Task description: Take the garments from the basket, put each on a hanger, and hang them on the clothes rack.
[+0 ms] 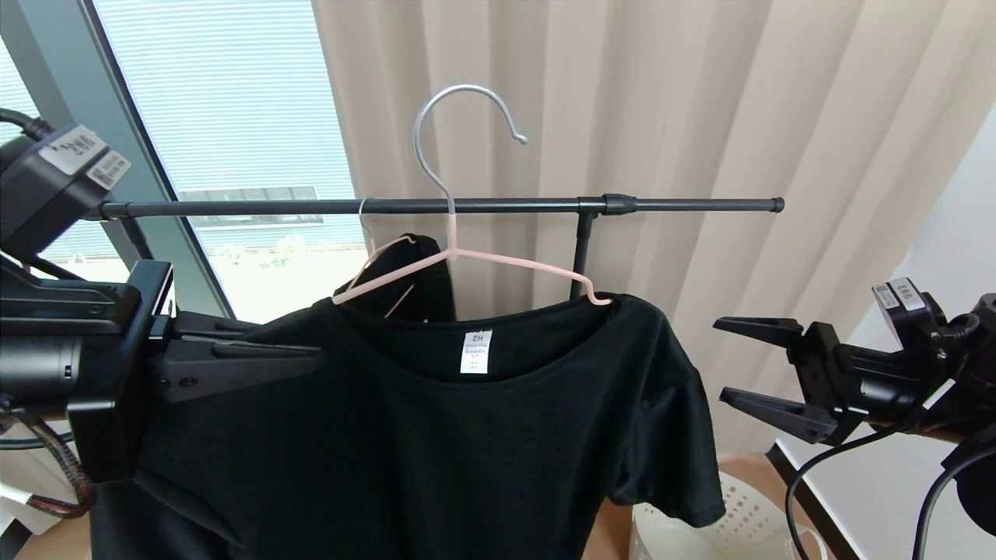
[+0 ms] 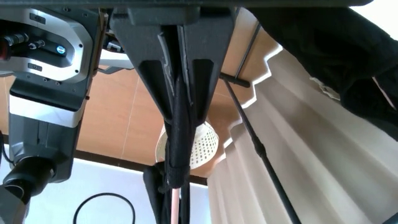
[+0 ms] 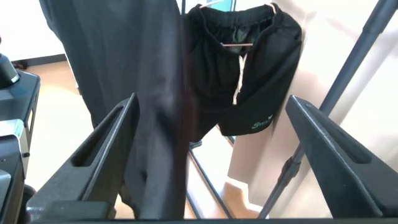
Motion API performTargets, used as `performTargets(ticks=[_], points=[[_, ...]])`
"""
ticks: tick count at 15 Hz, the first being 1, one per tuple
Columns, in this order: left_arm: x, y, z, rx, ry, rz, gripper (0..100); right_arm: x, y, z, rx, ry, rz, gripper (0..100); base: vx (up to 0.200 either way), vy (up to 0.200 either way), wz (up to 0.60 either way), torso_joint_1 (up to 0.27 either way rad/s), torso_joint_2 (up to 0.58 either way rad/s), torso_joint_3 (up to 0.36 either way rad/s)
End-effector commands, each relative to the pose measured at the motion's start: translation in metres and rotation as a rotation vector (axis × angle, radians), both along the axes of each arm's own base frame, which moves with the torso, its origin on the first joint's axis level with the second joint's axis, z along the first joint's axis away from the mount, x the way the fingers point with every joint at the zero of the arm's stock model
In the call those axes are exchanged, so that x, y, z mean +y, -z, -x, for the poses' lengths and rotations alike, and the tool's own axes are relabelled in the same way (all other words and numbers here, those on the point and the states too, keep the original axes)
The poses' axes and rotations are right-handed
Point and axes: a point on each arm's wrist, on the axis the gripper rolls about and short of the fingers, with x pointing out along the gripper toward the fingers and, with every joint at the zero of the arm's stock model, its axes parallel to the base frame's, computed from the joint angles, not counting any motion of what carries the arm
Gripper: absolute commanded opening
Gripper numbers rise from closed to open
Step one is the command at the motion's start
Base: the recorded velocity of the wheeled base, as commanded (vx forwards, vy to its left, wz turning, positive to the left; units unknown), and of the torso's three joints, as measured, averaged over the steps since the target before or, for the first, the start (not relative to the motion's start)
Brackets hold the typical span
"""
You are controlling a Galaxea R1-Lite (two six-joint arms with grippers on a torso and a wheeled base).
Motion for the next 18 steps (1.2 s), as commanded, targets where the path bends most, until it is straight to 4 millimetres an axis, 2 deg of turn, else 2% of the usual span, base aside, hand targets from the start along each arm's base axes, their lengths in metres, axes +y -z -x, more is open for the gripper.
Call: performTargets(ticks=[1, 8, 10, 12, 16, 18], points=[[0.006, 0.001, -0.004, 0.006, -0.038, -0.002, 0, 0.001, -0.006, 0.005, -0.021, -0.005, 0.001, 100, 0.000, 0.000, 0.00, 0.000, 0.00, 0.000], [0.015, 0.010, -0.002, 0.090, -0.113, 0.022, 0, 0.005, -0.015, 0.012, -0.050, -0.014, 0.002, 100, 0.000, 0.000, 0.00, 0.000, 0.00, 0.000], [0.019, 0.007, 0.005, 0.085, -0.135, 0.036, 0, 0.004, -0.015, 0.012, -0.060, -0.011, 0.005, 100, 0.000, 0.000, 0.00, 0.000, 0.00, 0.000], [0.019, 0.005, 0.010, 0.096, -0.145, 0.054, 0, 0.004, -0.015, 0.012, -0.091, -0.011, 0.019, 100, 0.000, 0.000, 0.00, 0.000, 0.00, 0.000], [0.021, 0.016, 0.015, 0.135, -0.168, 0.044, 0, 0.005, -0.014, 0.015, -0.101, -0.008, 0.025, 100, 0.000, 0.000, 0.00, 0.000, 0.00, 0.000], [0.022, 0.017, 0.014, 0.136, -0.211, 0.027, 0, 0.005, -0.008, 0.018, -0.184, -0.005, 0.070, 100, 0.000, 0.000, 0.00, 0.000, 0.00, 0.000]])
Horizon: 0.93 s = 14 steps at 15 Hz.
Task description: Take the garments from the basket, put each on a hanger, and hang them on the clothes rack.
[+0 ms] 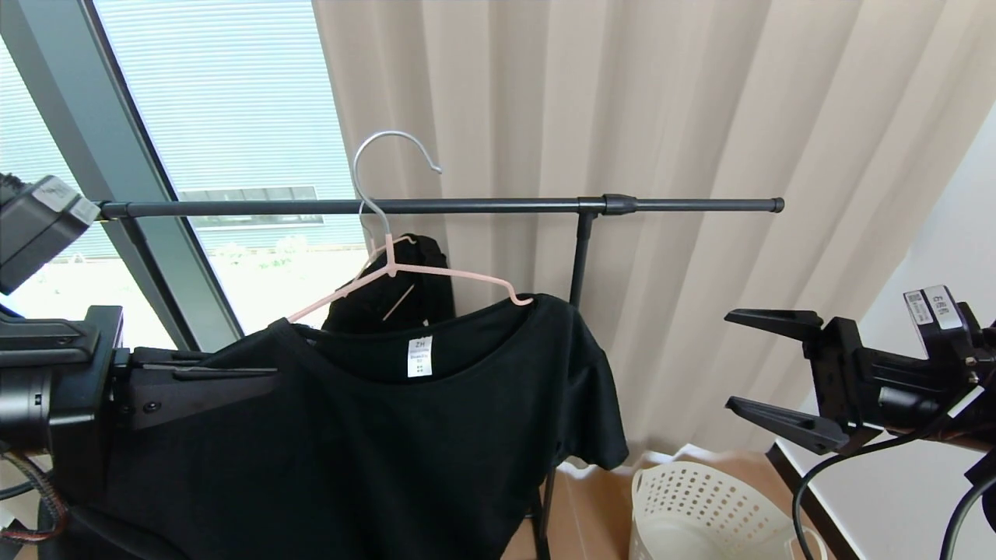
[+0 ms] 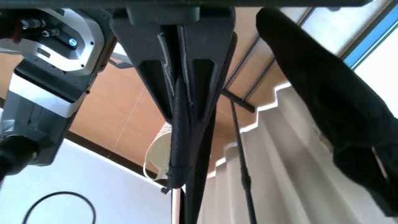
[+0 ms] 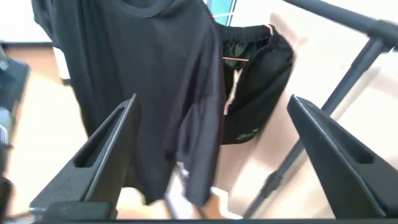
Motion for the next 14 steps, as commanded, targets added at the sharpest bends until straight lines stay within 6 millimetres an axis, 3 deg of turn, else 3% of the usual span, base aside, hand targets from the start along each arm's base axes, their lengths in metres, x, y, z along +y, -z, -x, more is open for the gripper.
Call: performTargets(ticks=[1, 9, 14], points=[[0.000, 0.001, 0.001, 0.013, -0.023, 0.000, 0, 0.001, 0.003, 0.002, -0.014, -0.004, 0.011, 100, 0.000, 0.000, 0.00, 0.000, 0.00, 0.000], [-0.003, 0.000, -0.001, 0.064, -0.088, 0.014, 0, 0.021, -0.003, -0.006, -0.033, 0.177, 0.005, 100, 0.000, 0.000, 0.00, 0.000, 0.00, 0.000], [-0.019, 0.001, 0.003, 0.090, -0.140, -0.023, 0, 0.039, -0.018, -0.009, 0.032, 0.339, 0.015, 100, 0.000, 0.000, 0.00, 0.000, 0.00, 0.000]])
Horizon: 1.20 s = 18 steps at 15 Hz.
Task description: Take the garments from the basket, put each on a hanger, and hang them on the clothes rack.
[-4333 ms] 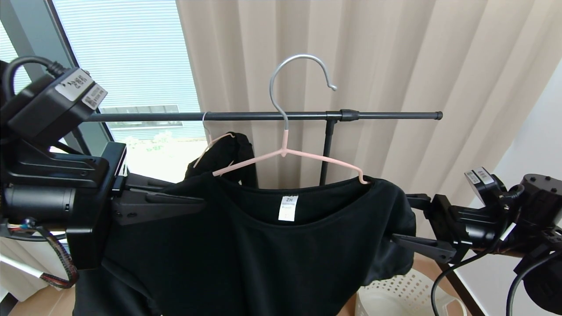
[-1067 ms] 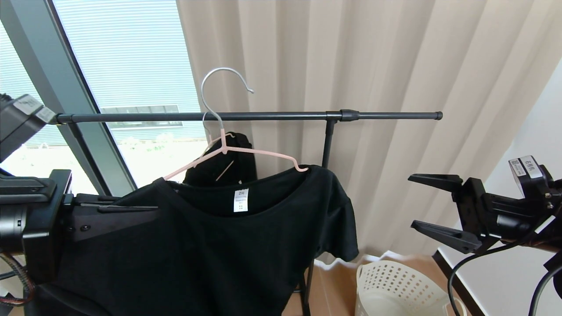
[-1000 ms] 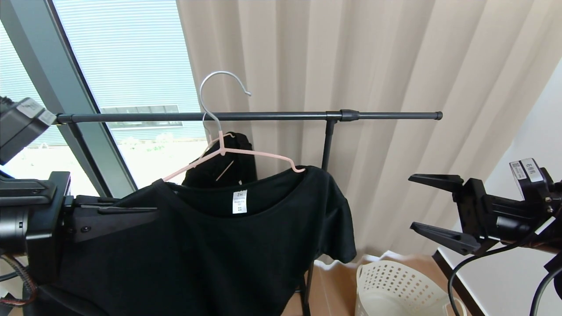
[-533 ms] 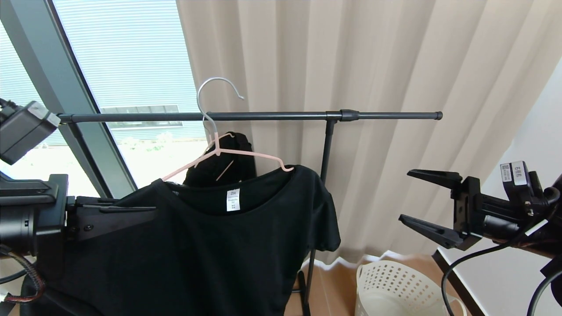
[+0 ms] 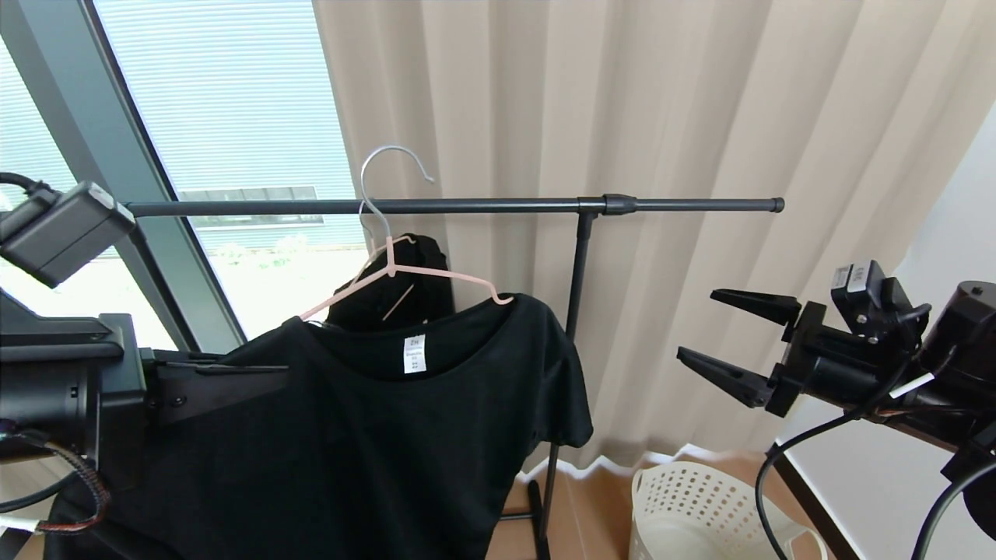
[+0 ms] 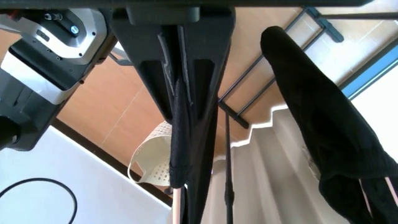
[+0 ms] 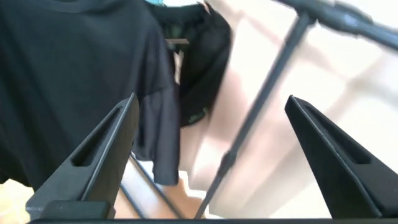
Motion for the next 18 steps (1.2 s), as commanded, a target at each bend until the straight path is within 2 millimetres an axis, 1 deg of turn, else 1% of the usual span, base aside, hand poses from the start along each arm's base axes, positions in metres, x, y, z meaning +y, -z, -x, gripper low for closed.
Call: performTargets(ticks=[1, 3, 5, 6, 8, 12, 15, 18], points=[[-0.008, 0.000, 0.001, 0.009, 0.002, 0.001, 0, 0.010, -0.017, 0.001, -0.022, 0.011, -0.010, 100, 0.000, 0.000, 0.00, 0.000, 0.00, 0.000], [-0.012, 0.001, -0.005, 0.001, -0.031, 0.031, 0, 0.018, -0.029, 0.004, 0.049, 0.018, -0.091, 100, 0.000, 0.000, 0.00, 0.000, 0.00, 0.000], [-0.019, 0.007, -0.013, 0.022, -0.076, 0.029, 0, 0.018, -0.035, 0.004, 0.062, 0.015, -0.123, 100, 0.000, 0.000, 0.00, 0.000, 0.00, 0.000], [-0.022, 0.008, -0.014, 0.031, -0.088, 0.025, 0, 0.018, -0.034, 0.004, 0.063, 0.015, -0.122, 100, 0.000, 0.000, 0.00, 0.000, 0.00, 0.000], [-0.032, 0.013, -0.025, 0.033, -0.155, 0.009, 0, 0.018, -0.034, 0.003, 0.066, 0.015, -0.122, 100, 0.000, 0.000, 0.00, 0.000, 0.00, 0.000], [-0.049, 0.022, -0.038, 0.070, -0.232, 0.031, 0, 0.019, -0.033, 0.002, 0.067, 0.017, -0.119, 100, 0.000, 0.000, 0.00, 0.000, 0.00, 0.000], [-0.061, 0.034, -0.056, 0.098, -0.280, 0.047, 0, 0.018, -0.030, 0.000, 0.074, 0.021, -0.118, 100, 0.000, 0.000, 0.00, 0.000, 0.00, 0.000], [-0.068, 0.043, -0.071, 0.117, -0.300, 0.071, 0, 0.019, -0.031, -0.003, 0.071, 0.022, -0.117, 100, 0.000, 0.000, 0.00, 0.000, 0.00, 0.000]])
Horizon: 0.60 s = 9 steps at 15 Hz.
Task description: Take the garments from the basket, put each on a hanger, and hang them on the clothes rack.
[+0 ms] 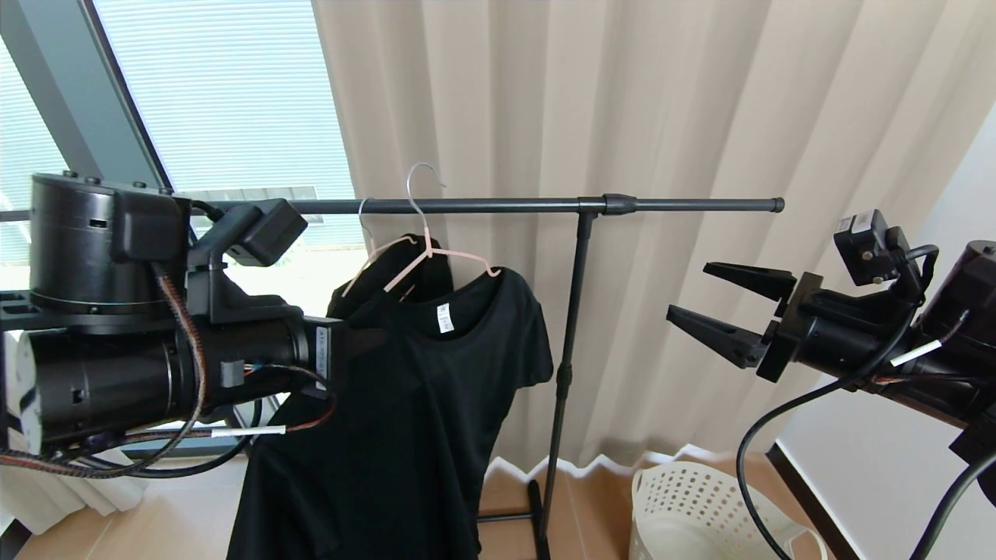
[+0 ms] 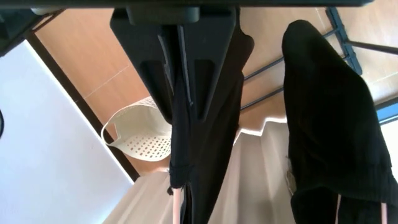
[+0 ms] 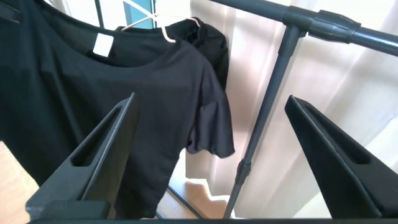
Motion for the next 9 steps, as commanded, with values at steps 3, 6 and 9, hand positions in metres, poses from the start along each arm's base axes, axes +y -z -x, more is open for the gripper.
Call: performTargets(ticks=[3, 6, 9], points=[[-0.011, 0.016, -0.022, 0.014, -0.007, -0.003, 0, 0.001, 0.003, -0.005, 0.008, 0.001, 0.002, 100, 0.000, 0.000, 0.00, 0.000, 0.00, 0.000], [-0.019, 0.027, -0.042, -0.010, -0.020, 0.012, 0, 0.000, 0.002, -0.005, 0.007, 0.002, 0.002, 100, 0.000, 0.000, 0.00, 0.000, 0.00, 0.000], [-0.027, 0.029, -0.060, -0.018, -0.067, -0.002, 0, 0.000, 0.002, -0.005, 0.003, 0.002, 0.002, 100, 0.000, 0.000, 0.00, 0.000, 0.00, 0.000]])
